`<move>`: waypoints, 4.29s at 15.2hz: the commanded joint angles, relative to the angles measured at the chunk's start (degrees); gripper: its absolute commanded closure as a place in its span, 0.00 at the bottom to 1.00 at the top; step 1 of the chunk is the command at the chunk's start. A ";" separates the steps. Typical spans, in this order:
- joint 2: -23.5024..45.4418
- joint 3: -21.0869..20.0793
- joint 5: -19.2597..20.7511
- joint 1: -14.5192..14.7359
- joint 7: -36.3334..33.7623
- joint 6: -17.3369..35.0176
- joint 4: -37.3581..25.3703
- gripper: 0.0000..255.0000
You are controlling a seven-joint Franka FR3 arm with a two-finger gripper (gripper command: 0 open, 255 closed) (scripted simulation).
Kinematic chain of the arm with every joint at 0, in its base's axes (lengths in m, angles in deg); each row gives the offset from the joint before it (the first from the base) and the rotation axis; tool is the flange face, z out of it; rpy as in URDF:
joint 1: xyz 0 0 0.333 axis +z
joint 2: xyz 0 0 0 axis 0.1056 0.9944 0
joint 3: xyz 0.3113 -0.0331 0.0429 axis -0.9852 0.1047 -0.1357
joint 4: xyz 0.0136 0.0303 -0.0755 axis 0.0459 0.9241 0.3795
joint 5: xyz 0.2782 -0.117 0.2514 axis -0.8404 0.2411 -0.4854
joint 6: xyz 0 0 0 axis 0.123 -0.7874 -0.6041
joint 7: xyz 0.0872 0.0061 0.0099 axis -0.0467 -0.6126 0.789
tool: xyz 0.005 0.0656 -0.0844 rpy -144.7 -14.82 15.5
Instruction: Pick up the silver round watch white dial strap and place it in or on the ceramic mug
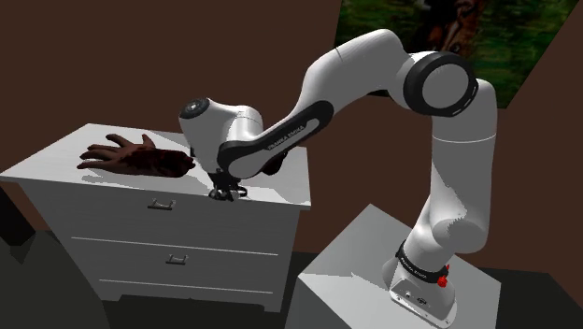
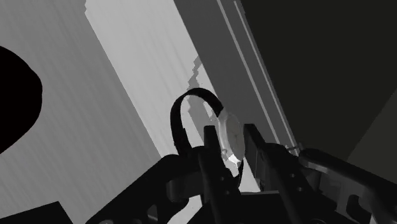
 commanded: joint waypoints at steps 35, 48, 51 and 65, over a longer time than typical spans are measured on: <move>-7.98 -1.15 -3.24 -0.63 8.21 -17.98 -10.96 1.00; -18.66 2.72 -6.54 -8.21 19.33 -13.75 -1.34 1.00; -21.49 4.71 -7.14 -10.57 23.25 -11.38 2.07 1.00; -20.35 5.99 -5.32 -11.79 21.68 -2.29 9.96 1.00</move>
